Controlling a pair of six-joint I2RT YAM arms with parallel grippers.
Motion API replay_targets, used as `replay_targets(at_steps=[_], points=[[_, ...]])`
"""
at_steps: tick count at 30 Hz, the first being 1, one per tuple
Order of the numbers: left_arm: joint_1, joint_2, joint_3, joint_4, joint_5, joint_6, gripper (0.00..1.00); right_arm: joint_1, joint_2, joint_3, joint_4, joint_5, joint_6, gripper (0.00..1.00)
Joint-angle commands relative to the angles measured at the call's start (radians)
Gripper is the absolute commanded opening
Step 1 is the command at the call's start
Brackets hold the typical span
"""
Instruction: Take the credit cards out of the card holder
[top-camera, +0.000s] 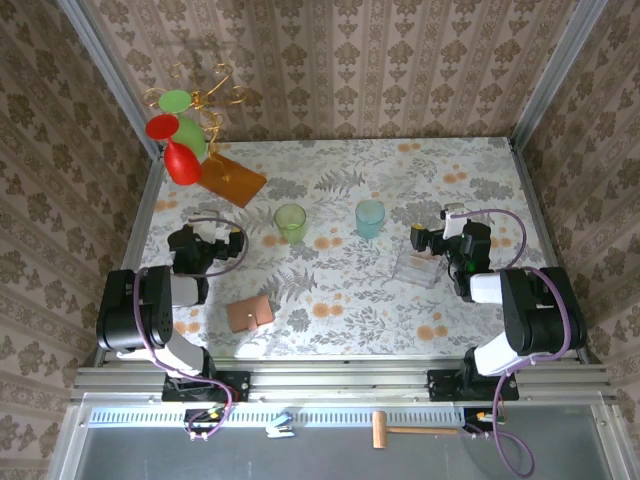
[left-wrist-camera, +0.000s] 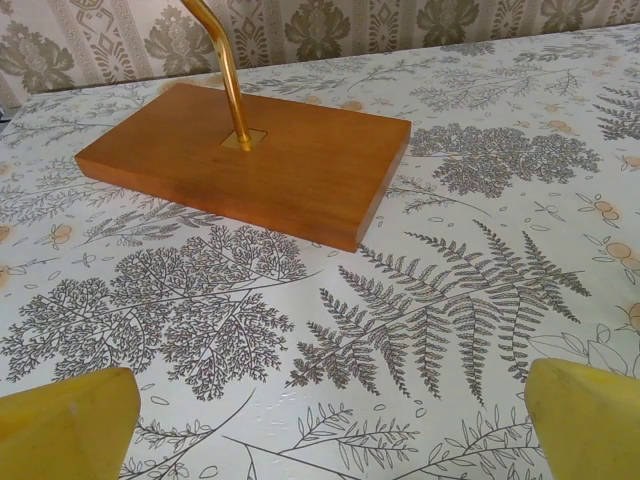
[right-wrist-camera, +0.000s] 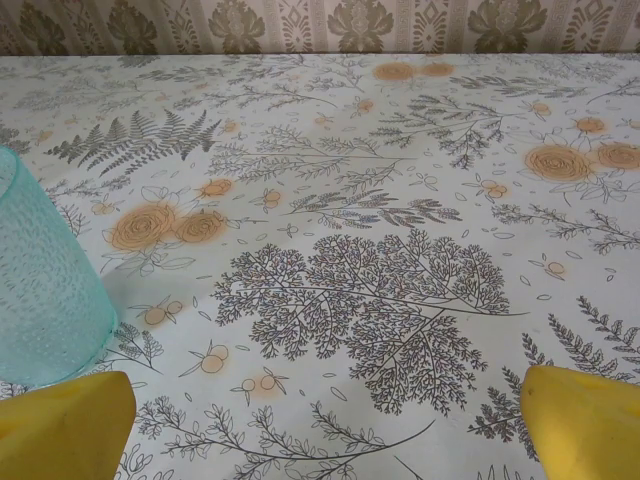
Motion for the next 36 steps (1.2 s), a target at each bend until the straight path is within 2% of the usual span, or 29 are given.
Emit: replay_targets(at_steps=[1,26,29,32,36], points=[[0.007,0.0,-0.002,0.02,0.032,0.014,1.0,0.002,0.003,-0.011,0.037,-0.021,-0.02,1.0],[-0.008,-0.004,-0.006,0.021,-0.006,0.017,1.0,-0.001,0.004,-0.008,0.033,-0.023,-0.014,1.0],[-0.004,-0.002,0.01,-0.004,-0.07,-0.012,1.0,-0.001,0.004,-0.007,0.032,-0.012,-0.01,1.0],[-0.001,-0.005,-0.003,0.015,-0.179,-0.053,1.0,-0.001,0.006,-0.004,0.029,0.014,0.001,1.0],[0.013,-0.003,-0.016,0.045,-0.169,-0.068,1.0,-0.001,0.006,-0.002,0.028,0.014,0.001,1.0]])
